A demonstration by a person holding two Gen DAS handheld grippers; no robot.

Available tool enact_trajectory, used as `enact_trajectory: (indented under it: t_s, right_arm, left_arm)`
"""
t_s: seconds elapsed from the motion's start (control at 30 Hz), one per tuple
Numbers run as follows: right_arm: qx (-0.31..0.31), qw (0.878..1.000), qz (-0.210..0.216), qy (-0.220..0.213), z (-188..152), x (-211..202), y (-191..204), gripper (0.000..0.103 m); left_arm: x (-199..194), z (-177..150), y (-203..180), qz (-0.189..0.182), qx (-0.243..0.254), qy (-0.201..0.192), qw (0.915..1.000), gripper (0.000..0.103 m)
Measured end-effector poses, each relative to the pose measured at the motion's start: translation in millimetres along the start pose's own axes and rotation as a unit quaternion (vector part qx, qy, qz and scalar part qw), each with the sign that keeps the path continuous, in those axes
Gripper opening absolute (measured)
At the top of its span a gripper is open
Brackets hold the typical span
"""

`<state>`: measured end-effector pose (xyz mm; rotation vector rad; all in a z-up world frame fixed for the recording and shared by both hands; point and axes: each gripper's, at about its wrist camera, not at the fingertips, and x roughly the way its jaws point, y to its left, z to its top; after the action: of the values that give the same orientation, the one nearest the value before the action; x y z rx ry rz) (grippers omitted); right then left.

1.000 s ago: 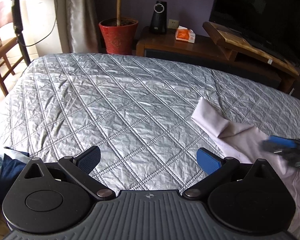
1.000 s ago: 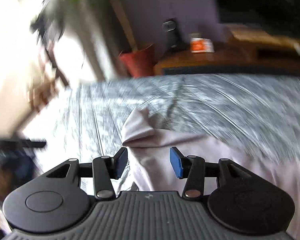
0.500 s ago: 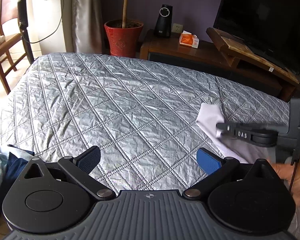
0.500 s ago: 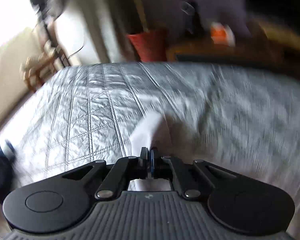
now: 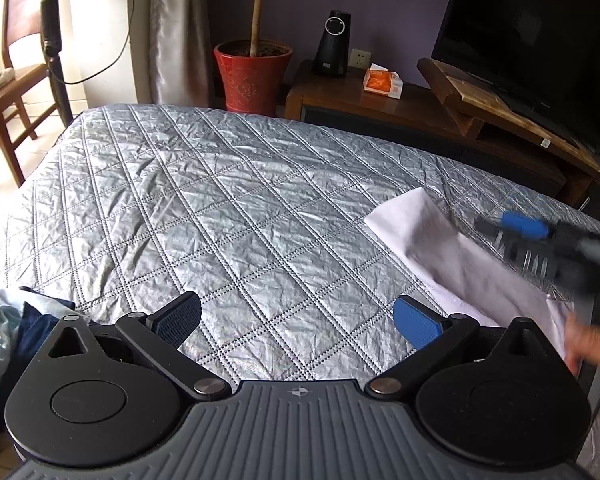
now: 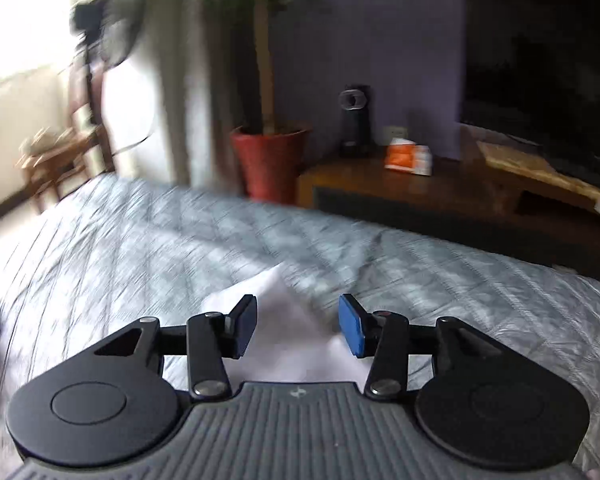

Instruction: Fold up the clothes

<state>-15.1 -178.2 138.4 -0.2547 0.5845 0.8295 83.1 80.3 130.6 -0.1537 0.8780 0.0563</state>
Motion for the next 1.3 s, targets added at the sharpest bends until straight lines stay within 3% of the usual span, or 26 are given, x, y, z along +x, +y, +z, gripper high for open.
enact_trajectory:
  t_s: [0.17,0.3,0.37,0.4,0.47,0.53,0.6,0.63,0.67,0.73,0.83,0.9,0.93,1.0,1.17,1.3]
  right_arm:
    - [-0.081,0.994,0.055,0.038,-14.8,10.4,48.8,0.034]
    - [-0.071,0.995,0.026,0.070,-21.5,32.4,50.2,0.032]
    - [-0.059,0.995,0.019,0.074,-25.2,30.8,47.0,0.021]
    - [-0.053,0.996,0.015,0.077,-27.0,30.0,45.4,0.006]
    - [-0.038,0.996,0.018,0.077,-29.1,27.2,42.3,0.004]
    - [0.001,0.995,0.082,0.057,-23.6,20.8,36.0,0.003]
    - [0.068,0.979,0.192,0.011,-15.5,19.0,19.1,0.003]
    - [0.074,0.977,0.202,-0.008,-15.0,12.1,17.3,0.003]
    - [0.071,0.982,0.176,-0.010,-14.8,10.4,17.1,0.005]
    - [0.066,0.992,0.107,0.022,-16.4,15.8,14.6,0.021]
    - [0.079,0.996,0.028,0.020,-23.7,5.3,21.6,0.021]
    - [0.043,0.997,0.061,0.002,-26.6,-14.1,43.4,0.028]
    - [0.015,0.997,0.071,-0.003,-29.9,-20.9,57.5,0.042]
    - [-0.040,0.996,0.079,-0.001,-37.6,-26.7,84.8,0.050]
    - [-0.044,0.997,0.063,0.017,-35.1,-5.2,88.9,0.041]
    - [-0.047,0.997,0.050,0.030,-33.1,12.0,92.2,0.041]
  left_arm:
    - [0.2,-0.6,-0.4,0.001,0.001,-0.001,1.0000,0.103]
    - [0.5,-0.6,-0.1,0.001,0.003,0.000,1.0000,0.103]
    - [-0.4,-0.3,0.8,0.001,0.003,-0.002,1.0000,0.103]
    - [-0.7,-0.1,1.3,0.000,0.003,-0.002,1.0000,0.103]
    - [-1.2,-0.4,2.3,0.000,0.003,-0.003,1.0000,0.103]
    - [-1.2,-0.3,3.4,0.000,0.001,-0.003,1.0000,0.103]
    - [-1.1,-0.1,4.5,0.000,-0.001,-0.002,1.0000,0.103]
    - [-1.5,-0.2,5.0,0.000,-0.002,-0.003,1.0000,0.103]
    - [-1.9,-0.3,5.1,0.000,-0.002,-0.004,1.0000,0.103]
    - [-2.3,-0.6,4.8,0.001,-0.001,-0.004,1.0000,0.103]
    - [-2.1,0.5,8.1,0.007,-0.004,-0.005,1.0000,0.103]
    - [-3.3,1.7,12.3,0.016,-0.011,-0.008,0.9998,0.103]
    - [-3.9,2.3,14.4,0.020,-0.015,-0.010,0.9996,0.103]
    - [-5.1,3.4,18.5,0.030,-0.021,-0.014,0.9992,0.103]
    - [-6.0,5.1,22.9,0.047,-0.021,-0.018,0.9985,0.103]
    - [-6.7,8.0,27.9,0.049,-0.032,-0.020,0.9981,0.103]
